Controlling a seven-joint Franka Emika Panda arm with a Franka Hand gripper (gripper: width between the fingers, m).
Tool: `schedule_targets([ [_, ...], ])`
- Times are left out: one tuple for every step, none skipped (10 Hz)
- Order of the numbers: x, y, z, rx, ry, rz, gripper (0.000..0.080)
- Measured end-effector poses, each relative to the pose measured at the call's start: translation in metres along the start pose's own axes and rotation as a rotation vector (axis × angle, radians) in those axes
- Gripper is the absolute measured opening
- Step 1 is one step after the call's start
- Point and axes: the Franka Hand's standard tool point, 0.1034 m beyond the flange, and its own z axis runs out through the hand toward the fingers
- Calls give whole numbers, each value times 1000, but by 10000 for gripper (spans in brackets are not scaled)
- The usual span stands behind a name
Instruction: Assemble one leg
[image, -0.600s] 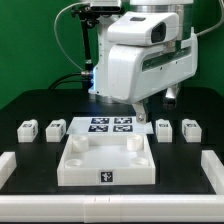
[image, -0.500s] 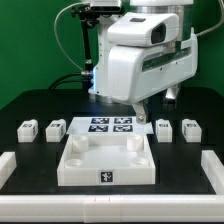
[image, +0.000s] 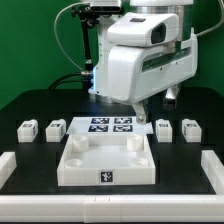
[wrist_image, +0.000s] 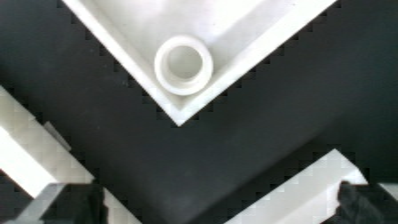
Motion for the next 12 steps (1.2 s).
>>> schedule_targets([
  [0, 0, 0, 0, 0, -14, 650],
  [-2, 0, 0, 1, -1, -49, 650],
  [-12, -3, 5, 5, -6, -87, 650],
  [-33, -15, 14, -9, 5, -240, 650],
  [-61, -29, 23, -1, -3, -404, 650],
  [-87, -38, 30, 8, -7, -531, 650],
  [-105, -42, 40, 4, 1, -675, 650],
  [-130, -48, 58, 2, 11, -801, 650],
  [-145, -50, 73, 19, 16, -835, 650],
  [-149, -52, 91, 35, 22, -810, 650],
  [-149, -54, 103, 57, 22, -783, 650],
  [-151, -53, 107, 66, 21, -777, 650],
])
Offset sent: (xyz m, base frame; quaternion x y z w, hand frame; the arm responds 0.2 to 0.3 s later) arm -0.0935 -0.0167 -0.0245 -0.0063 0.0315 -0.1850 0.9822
